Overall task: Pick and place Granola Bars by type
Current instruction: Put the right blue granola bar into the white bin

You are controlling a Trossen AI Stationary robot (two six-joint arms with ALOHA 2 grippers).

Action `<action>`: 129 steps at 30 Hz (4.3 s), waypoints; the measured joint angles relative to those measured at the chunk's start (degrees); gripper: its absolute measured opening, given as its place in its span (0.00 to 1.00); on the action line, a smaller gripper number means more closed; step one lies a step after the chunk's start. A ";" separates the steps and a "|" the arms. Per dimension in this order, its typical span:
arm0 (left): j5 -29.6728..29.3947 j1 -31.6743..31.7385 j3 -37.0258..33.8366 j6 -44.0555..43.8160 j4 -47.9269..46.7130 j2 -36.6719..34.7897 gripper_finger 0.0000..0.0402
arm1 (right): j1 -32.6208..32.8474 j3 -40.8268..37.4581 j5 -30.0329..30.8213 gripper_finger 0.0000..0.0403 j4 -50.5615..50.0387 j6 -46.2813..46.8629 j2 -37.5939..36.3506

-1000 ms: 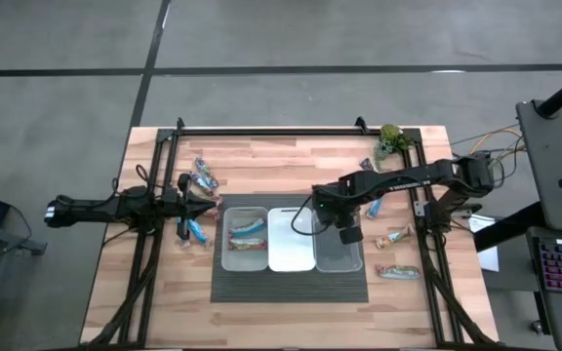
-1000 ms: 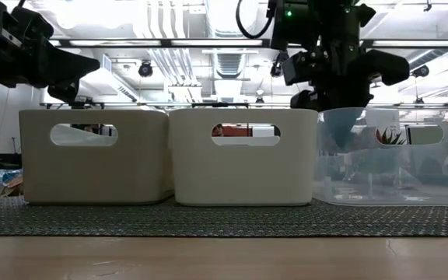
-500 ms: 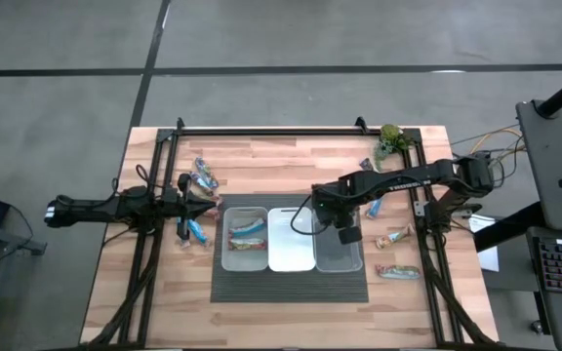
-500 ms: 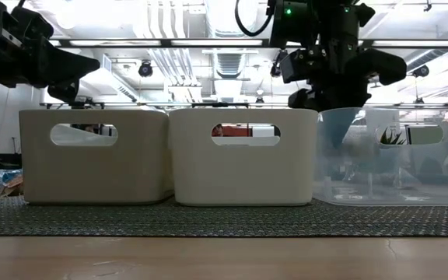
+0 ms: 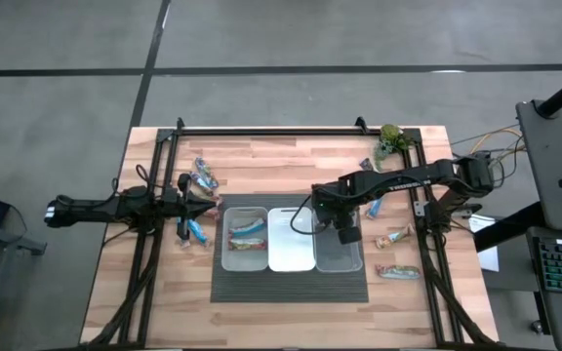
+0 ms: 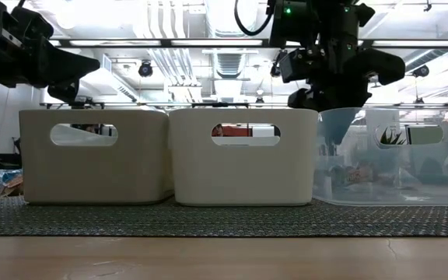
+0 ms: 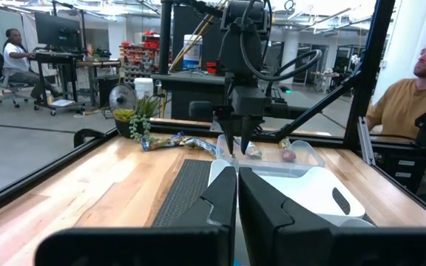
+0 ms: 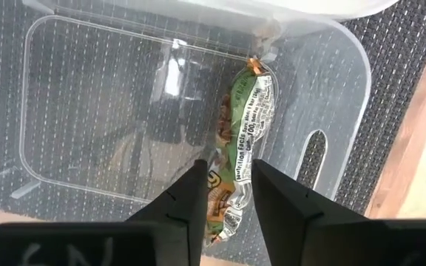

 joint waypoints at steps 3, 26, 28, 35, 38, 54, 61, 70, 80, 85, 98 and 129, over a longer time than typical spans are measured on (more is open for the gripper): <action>0.01 0.00 0.00 0.00 0.02 -0.02 0.00 | 0.00 0.88 -0.01 0.27 -0.57 1.57 -0.59; 0.00 0.00 0.00 0.01 0.00 -0.02 0.00 | -4.65 13.24 3.03 0.38 -14.59 13.30 -3.30; 0.00 0.00 -0.02 0.00 0.02 -0.02 0.00 | -6.69 13.46 3.03 0.37 -15.93 15.86 -3.40; 0.00 0.00 -0.01 0.01 0.00 -0.01 0.00 | -13.32 13.18 3.03 0.35 -19.56 20.41 -3.43; 0.01 0.00 -0.02 0.01 0.00 -0.02 0.00 | -16.06 13.13 3.03 0.34 -20.27 21.88 -3.43; 0.02 0.00 0.00 0.02 0.02 -0.02 0.00 | -25.87 12.83 3.01 0.36 -20.34 24.76 -3.43; 0.02 0.00 0.00 0.00 0.00 -0.02 0.00 | -31.63 11.03 3.01 0.36 -20.53 26.44 -3.43; 0.00 0.00 -0.02 0.01 0.00 -0.01 0.00 | -37.05 8.56 3.00 0.34 -20.31 26.65 -3.43; 0.02 0.00 0.00 0.00 0.00 -0.02 0.00 | -40.68 7.88 3.30 0.34 -19.67 25.97 -3.43; 0.02 0.00 0.00 0.02 0.02 0.00 0.00 | -43.04 6.46 3.40 0.33 -19.61 28.00 -3.43; 0.02 0.00 0.00 0.02 0.01 -0.02 0.00 | -45.88 4.23 7.06 0.34 -17.70 32.65 -3.43; 0.01 0.00 0.00 0.02 0.00 -0.01 0.00 | -46.03 -4.23 9.54 0.35 -6.29 13.31 -0.54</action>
